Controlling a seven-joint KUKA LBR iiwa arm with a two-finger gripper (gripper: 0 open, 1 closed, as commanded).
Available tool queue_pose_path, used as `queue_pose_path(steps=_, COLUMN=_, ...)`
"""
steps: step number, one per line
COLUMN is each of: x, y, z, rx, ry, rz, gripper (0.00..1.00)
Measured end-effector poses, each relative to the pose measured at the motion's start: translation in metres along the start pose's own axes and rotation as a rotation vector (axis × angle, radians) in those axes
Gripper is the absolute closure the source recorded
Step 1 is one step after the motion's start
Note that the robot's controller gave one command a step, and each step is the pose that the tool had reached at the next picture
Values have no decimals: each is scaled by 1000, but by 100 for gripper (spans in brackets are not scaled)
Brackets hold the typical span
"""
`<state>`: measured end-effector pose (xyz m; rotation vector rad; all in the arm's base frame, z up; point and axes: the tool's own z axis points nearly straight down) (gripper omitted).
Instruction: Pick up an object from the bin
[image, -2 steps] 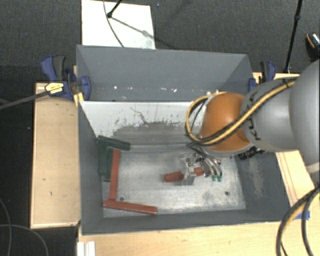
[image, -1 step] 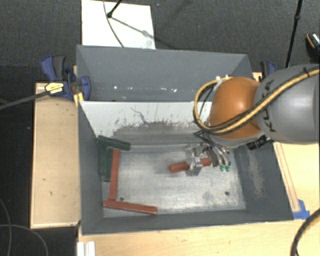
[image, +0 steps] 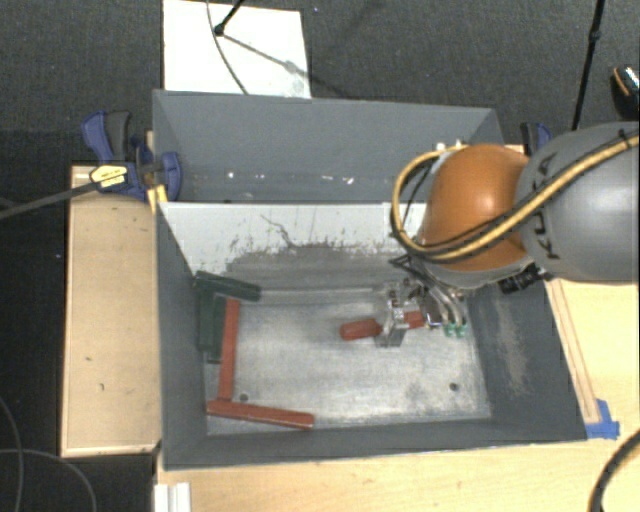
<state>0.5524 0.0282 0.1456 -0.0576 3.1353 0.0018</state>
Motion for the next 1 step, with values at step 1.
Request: queue_pose_path(steps=1, x=-2, y=0, z=-37, rx=0, ry=-1, rz=2, gripper=100)
